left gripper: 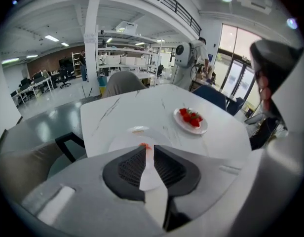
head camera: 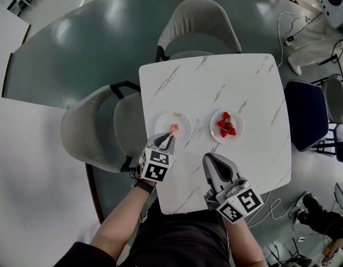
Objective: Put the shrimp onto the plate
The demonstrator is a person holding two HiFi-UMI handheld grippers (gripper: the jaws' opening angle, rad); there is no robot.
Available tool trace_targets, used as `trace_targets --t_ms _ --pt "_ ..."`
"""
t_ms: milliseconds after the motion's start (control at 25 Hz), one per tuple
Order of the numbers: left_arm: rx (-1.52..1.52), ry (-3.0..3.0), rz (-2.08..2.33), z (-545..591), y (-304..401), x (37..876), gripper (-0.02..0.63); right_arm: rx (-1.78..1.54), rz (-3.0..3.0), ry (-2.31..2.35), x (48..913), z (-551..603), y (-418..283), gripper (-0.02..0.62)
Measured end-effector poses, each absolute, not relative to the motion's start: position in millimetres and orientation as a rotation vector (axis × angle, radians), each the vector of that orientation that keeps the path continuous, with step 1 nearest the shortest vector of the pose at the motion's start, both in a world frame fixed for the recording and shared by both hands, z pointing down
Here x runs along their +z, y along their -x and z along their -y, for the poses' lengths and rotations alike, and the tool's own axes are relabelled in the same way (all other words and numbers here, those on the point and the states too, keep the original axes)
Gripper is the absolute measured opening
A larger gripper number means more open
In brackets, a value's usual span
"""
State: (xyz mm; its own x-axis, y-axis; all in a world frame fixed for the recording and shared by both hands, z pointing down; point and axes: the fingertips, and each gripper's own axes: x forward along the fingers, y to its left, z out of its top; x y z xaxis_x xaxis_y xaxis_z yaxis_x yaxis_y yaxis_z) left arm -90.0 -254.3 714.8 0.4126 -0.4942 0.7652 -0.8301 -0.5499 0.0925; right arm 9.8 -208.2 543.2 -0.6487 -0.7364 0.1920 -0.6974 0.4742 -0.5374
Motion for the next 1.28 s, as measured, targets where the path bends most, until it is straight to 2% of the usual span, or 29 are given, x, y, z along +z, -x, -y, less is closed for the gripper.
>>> trace_targets --t_ms 400,440,720,960,1280 --pt "0.474 -2.426 1.127 212 53 536 0.054 -0.823 -2.748 1.214 483 193 -2 0.002" --pt "0.433 -2.448 1.130 210 50 520 0.009 -0.804 -2.759 1.207 475 193 -2 0.002" --pt "0.173 -2.580 1.149 187 38 417 0.008 -0.657 -2.803 1.133 415 185 -7 0.002" --pt "0.041 -2.651 1.167 161 28 370 0.008 -0.530 -2.831 1.099 380 178 -8 0.002" --pt "-0.020 -2.675 1.229 145 31 348 0.008 -0.487 -2.860 1.060 362 168 -2 0.002"
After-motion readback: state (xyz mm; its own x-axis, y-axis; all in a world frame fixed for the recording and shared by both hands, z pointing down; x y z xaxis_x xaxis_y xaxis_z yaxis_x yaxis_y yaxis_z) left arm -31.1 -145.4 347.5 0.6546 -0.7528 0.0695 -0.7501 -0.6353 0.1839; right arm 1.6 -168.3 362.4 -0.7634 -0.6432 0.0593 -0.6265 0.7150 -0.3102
